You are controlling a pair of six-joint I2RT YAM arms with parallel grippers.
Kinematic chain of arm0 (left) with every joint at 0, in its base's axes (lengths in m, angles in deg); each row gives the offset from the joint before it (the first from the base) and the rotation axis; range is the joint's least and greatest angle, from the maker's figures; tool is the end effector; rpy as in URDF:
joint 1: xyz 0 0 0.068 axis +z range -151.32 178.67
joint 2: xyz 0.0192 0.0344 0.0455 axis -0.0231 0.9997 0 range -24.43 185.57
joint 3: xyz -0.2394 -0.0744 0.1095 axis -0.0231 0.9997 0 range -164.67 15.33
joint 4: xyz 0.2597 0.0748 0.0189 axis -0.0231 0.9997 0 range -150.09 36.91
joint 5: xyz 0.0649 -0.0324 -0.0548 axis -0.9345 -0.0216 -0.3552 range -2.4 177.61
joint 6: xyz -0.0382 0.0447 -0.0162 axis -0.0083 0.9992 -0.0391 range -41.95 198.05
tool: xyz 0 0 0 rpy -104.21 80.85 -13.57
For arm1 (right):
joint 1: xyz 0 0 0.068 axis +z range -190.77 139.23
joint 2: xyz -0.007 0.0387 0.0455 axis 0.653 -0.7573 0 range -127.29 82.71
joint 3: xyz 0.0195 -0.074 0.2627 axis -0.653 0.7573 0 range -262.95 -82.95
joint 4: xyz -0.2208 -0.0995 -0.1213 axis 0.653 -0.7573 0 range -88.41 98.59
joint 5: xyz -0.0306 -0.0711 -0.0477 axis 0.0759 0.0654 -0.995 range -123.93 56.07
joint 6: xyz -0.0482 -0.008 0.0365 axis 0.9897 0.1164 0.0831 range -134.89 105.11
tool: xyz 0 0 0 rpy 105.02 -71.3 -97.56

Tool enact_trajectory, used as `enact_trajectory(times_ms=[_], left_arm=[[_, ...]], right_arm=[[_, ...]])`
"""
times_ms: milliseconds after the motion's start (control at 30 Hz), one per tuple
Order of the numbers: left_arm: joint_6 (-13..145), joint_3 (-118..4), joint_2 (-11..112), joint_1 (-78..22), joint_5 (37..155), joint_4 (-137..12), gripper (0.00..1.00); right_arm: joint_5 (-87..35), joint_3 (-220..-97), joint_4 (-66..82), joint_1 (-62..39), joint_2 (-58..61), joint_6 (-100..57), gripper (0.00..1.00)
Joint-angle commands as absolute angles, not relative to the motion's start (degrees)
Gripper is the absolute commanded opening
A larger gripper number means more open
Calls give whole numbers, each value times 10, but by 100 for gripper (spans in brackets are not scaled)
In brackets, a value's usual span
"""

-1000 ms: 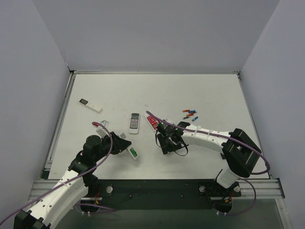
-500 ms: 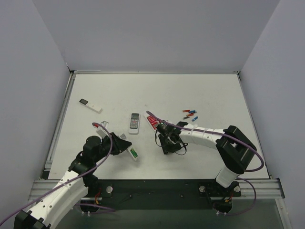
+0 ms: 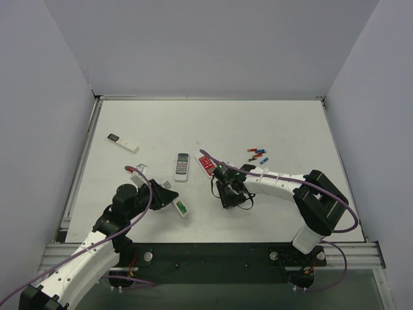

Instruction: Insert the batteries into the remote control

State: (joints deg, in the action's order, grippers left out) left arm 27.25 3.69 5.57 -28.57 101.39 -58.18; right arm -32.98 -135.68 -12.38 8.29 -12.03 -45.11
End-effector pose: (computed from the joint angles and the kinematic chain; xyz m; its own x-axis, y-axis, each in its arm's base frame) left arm 0.1396 -0.0842 0.1815 -0.6933 -0.4896 -0.5289 0.1680 0.6039 -0.7792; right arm 0.2129 0.2467 0.1448 -0.8871 -0.2545 -0.3851 -0.3631 0.8999 0.2415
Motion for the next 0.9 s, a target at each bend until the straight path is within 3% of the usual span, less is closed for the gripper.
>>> enact_trajectory(times_ms=[0, 33, 100, 167, 867], left_arm=[[266, 31, 47, -282, 1024, -623, 0], [266, 30, 47, -282, 1023, -623, 0], [265, 30, 47, -282, 1021, -622, 0], [263, 30, 46, -282, 1020, -624, 0], [261, 32, 30, -282, 1022, -612, 0]], right_arm=[[-338, -1344, -133, 77, -89, -456, 38], [-338, -1345, -133, 78, -75, -458, 48], [-356, -1349, -132, 80, -62, -468, 57], [-385, -1352, -131, 81, -54, -470, 61], [-491, -1439, -169, 98, -163, -445, 65]])
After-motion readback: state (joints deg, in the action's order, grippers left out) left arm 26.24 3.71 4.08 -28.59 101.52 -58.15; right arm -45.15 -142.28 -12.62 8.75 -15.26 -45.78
